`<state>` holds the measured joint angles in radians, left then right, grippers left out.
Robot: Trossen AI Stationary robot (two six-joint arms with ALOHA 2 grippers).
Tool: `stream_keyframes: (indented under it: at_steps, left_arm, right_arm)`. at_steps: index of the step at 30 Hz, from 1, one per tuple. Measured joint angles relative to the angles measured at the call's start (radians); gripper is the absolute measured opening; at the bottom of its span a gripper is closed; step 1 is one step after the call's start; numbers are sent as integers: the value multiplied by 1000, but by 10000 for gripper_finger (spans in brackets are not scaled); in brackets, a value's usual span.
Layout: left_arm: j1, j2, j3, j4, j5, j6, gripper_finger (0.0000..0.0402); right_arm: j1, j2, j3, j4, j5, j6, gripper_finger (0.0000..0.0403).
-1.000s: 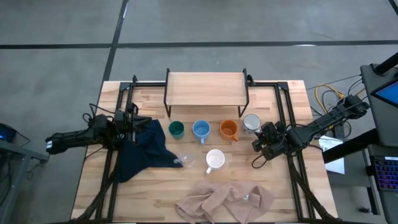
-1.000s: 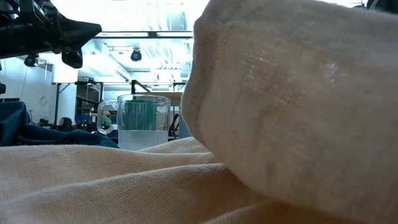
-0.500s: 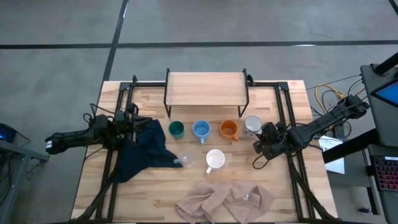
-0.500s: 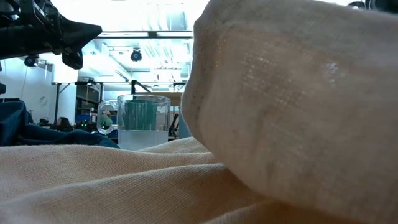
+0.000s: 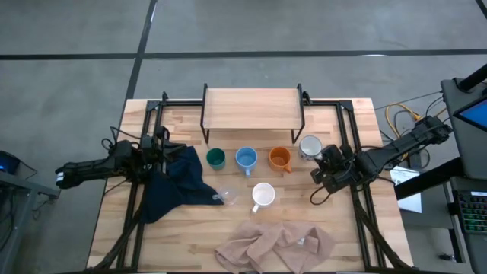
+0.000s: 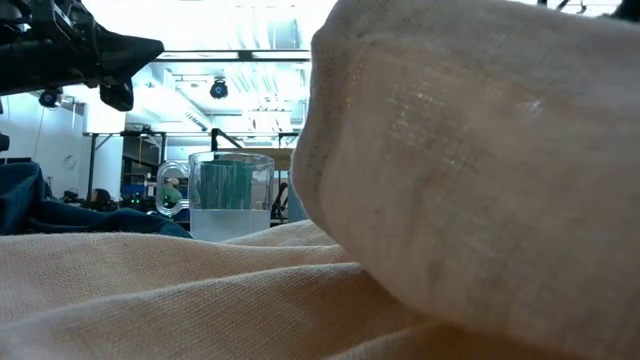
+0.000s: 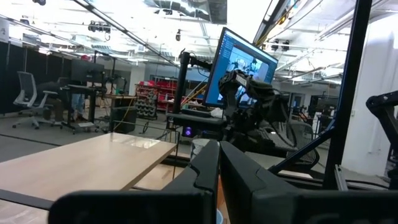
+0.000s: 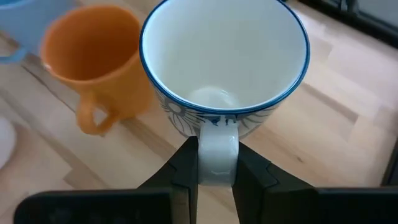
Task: Stack small to large cups/mugs on shelf
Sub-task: Put the white patterned mug on the shelf
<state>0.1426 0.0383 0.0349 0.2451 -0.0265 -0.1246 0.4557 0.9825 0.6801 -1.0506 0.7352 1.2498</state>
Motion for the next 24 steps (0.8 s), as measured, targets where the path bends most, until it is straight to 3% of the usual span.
stream_keyframes:
  at_steps: [14,24]
  left_arm:
    - [0,1,0,1,1,-10,0]
    - [0,3,2,0,2,-26,0]
  right_arm:
    - [-8,9,274,-120,56,-181,56]
    - [-121,202,534,-31,94,-454,56]
